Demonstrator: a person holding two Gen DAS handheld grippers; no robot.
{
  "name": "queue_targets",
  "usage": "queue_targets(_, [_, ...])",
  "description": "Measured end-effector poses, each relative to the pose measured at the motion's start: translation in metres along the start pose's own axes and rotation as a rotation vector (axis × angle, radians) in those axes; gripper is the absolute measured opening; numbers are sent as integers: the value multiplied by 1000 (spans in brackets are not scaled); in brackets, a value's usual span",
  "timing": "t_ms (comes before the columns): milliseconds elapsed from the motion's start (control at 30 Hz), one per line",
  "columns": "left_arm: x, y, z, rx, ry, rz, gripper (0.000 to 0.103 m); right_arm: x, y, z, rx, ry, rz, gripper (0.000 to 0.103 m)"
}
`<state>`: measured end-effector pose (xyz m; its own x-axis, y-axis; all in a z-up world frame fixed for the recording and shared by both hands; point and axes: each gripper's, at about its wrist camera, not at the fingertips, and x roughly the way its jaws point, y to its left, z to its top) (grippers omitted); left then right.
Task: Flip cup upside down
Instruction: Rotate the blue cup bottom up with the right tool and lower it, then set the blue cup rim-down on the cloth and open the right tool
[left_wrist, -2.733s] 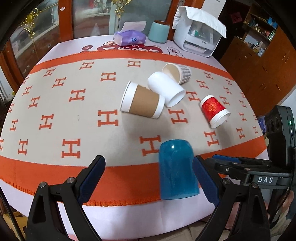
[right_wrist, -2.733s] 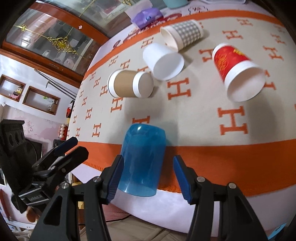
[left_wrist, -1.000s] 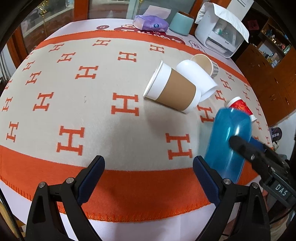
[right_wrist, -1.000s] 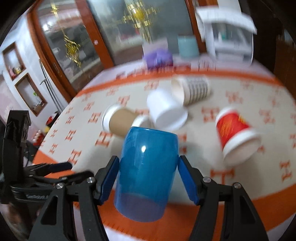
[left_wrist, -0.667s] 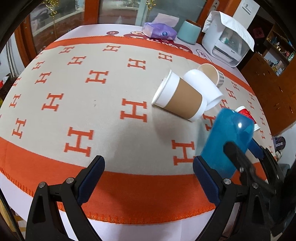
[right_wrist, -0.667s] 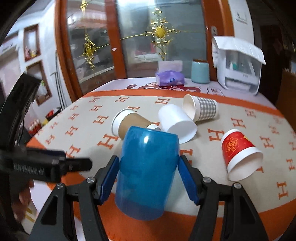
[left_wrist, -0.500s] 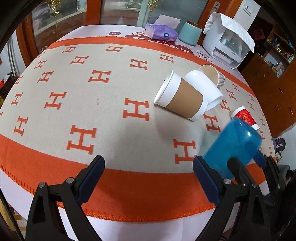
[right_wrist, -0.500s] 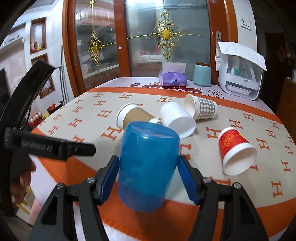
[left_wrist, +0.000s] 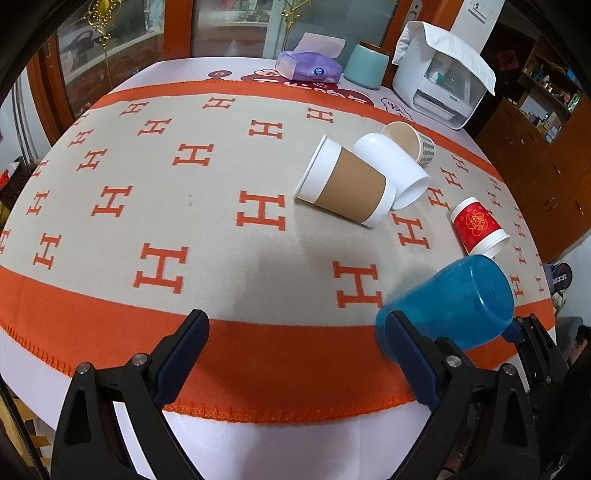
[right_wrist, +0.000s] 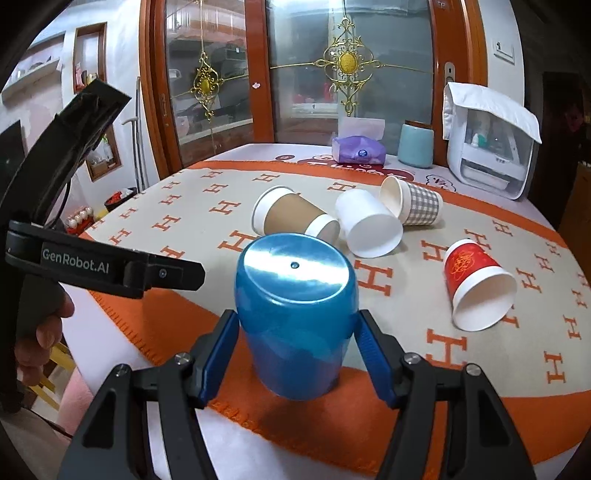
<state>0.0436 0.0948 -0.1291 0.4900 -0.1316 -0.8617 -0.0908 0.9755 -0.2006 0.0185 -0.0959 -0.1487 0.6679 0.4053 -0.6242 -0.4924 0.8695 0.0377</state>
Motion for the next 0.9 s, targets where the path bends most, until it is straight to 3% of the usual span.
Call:
queue_targets(100, [-3, 2, -3, -4, -5, 6, 101, -2, -5, 0, 43, 0, 41, 69])
queue_targets(433, [-11, 0, -13, 10, -2, 42, 101, -23, -12, -2, 118, 12, 51, 70])
queue_targets(633, [-25, -10, -16, 42, -18, 38, 101, -52, -12, 13, 127, -5, 31, 70])
queue_targets(900, [-54, -27, -6, 60, -52, 41, 101, -79, -20, 42, 204, 48, 25, 70])
